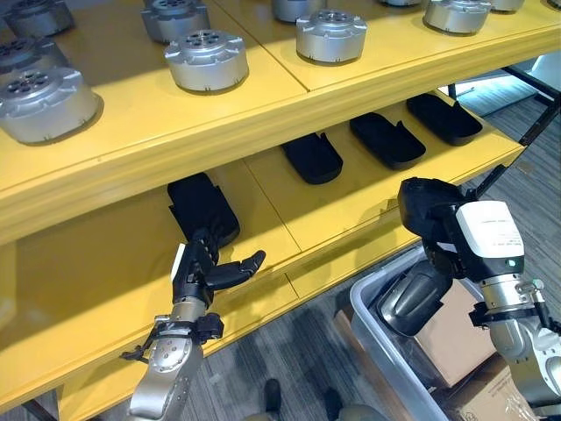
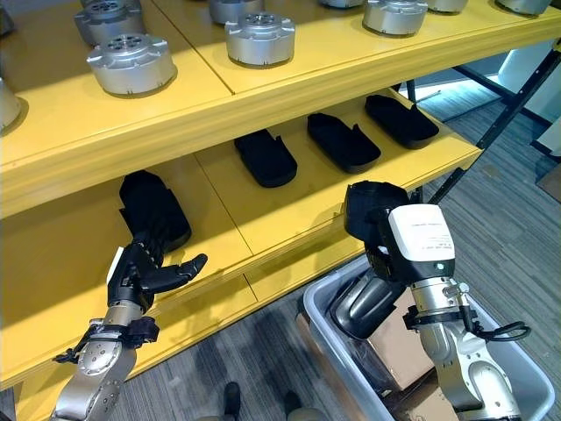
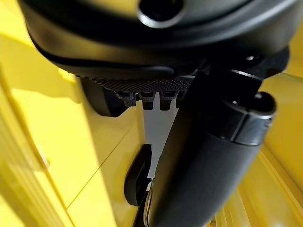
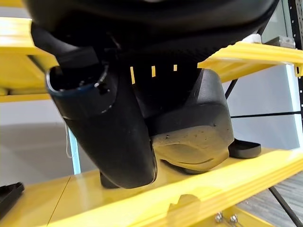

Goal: Move parts from the plastic box to the shelf.

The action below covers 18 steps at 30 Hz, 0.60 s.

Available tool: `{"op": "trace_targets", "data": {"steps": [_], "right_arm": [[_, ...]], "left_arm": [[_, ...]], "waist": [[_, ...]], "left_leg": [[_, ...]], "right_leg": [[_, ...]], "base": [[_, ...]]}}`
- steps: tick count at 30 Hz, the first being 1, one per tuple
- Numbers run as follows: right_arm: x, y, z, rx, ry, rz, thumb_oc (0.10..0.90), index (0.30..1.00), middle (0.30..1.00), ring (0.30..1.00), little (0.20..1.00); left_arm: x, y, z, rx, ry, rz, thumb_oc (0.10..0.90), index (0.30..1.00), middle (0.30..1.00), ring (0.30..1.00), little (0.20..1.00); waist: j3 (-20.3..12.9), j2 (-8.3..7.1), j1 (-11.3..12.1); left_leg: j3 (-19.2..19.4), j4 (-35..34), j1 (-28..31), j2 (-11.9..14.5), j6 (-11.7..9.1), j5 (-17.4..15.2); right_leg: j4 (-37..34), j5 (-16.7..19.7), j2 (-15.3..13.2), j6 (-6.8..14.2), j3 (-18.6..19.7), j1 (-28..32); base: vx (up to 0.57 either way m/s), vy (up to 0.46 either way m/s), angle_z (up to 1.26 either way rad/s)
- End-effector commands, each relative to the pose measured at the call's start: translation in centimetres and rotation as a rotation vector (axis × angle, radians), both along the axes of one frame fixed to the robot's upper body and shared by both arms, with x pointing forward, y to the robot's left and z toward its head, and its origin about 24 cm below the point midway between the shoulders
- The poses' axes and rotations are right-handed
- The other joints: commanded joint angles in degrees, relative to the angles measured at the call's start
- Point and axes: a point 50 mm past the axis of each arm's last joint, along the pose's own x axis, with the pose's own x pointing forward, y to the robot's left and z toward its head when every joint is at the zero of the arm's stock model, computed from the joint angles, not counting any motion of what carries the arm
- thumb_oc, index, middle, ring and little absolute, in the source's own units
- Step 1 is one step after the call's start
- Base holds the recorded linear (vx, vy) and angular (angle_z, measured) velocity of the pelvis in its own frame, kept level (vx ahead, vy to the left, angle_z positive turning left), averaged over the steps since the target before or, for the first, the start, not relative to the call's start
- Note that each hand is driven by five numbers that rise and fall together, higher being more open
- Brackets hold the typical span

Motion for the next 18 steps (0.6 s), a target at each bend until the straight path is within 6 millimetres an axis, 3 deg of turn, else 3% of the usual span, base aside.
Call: {"op": "trace_targets", "data": {"steps": [1,12,15,18], "right_arm": [[-0.1,0.4,7.2,0.003,-0.388,0.050,0.400,0.300,0.300,0.300,0.300],[-1.1,0.5,8.1,-0.016,-0.422,0.070,0.400,0.300,0.300,0.300,0.300],[-1.3,0.4,8.3,-0.020,-0.429,0.071,0.400,0.300,0.300,0.300,0.300],[-1.5,0.1,8.8,-0.028,-0.449,0.074,0.400,0.300,0.300,0.300,0.300]], "left_arm": [[0.6,0.8,4.1,0.019,-0.236,0.038,0.900,1.000,1.000,1.000,1.000],[0.1,0.4,3.9,0.009,-0.215,0.001,0.900,1.000,1.000,1.000,1.000],[0.0,0.2,3.8,0.002,-0.209,-0.006,0.900,1.000,1.000,1.000,1.000],[0.0,-0.1,3.2,-0.011,-0.185,-0.023,0.900,1.000,1.000,1.000,1.000]], "waist": [[-6.47,-1.56,0.28],[-6.79,-0.68,-0.16],[-6.43,-1.09,-0.18],[-4.78,-1.79,-0.04]], "left_leg": [[4.24,-0.20,5.86,-1.44,-0.45,-7.78],[3.50,0.29,6.25,0.79,-2.48,-7.42],[2.55,2.25,5.53,1.42,-3.15,-7.64],[1.35,10.00,1.62,0.79,-3.97,-8.73]], "right_leg": [[-0.94,3.61,0.93,3.55,0.56,-4.17],[-0.60,1.32,1.66,1.53,-2.01,-2.62],[-0.54,1.09,1.95,0.97,-2.90,-2.07],[-0.92,1.28,1.16,0.56,-4.38,-1.57]], "base": [[0.02,-0.056,0.03],[0.01,-0.119,0.03],[-0.01,-0.123,0.12],[-0.08,-0.090,0.39]]}}
